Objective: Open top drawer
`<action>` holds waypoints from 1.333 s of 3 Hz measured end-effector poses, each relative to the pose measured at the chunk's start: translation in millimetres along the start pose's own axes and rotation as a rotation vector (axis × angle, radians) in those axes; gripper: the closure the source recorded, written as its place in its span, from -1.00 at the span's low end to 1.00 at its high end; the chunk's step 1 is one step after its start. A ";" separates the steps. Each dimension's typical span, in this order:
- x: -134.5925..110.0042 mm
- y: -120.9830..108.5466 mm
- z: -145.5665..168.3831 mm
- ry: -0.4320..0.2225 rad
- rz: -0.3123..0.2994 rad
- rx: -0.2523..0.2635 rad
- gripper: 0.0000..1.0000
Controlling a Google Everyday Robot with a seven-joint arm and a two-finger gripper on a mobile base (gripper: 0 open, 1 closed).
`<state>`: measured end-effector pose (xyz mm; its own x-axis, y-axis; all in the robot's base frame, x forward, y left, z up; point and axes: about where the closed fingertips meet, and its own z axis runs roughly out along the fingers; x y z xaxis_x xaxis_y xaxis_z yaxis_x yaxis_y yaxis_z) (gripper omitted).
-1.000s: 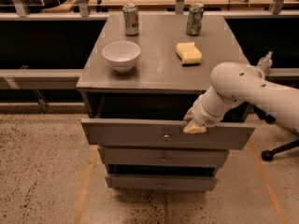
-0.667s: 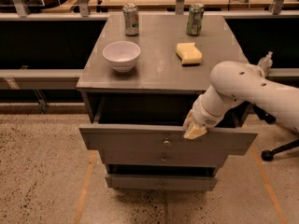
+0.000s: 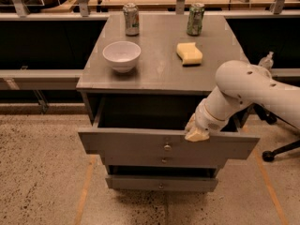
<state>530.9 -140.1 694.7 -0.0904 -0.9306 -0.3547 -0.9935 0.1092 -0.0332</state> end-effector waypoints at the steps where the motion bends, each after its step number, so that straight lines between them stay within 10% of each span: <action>1: -0.2 3.3 -1.0 -0.003 0.008 -0.008 -0.21; 3: -4.8 31.1 -23.3 -0.035 0.082 -0.080 -1.00; 4: -3.4 29.2 -29.0 -0.034 0.088 -0.069 -0.71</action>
Offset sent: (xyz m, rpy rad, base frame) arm -0.0521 0.0028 0.0326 0.0818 0.1696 -0.0677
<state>500.2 -143.9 722.0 -0.1763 -0.9061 -0.3846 -0.9843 0.1645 0.0635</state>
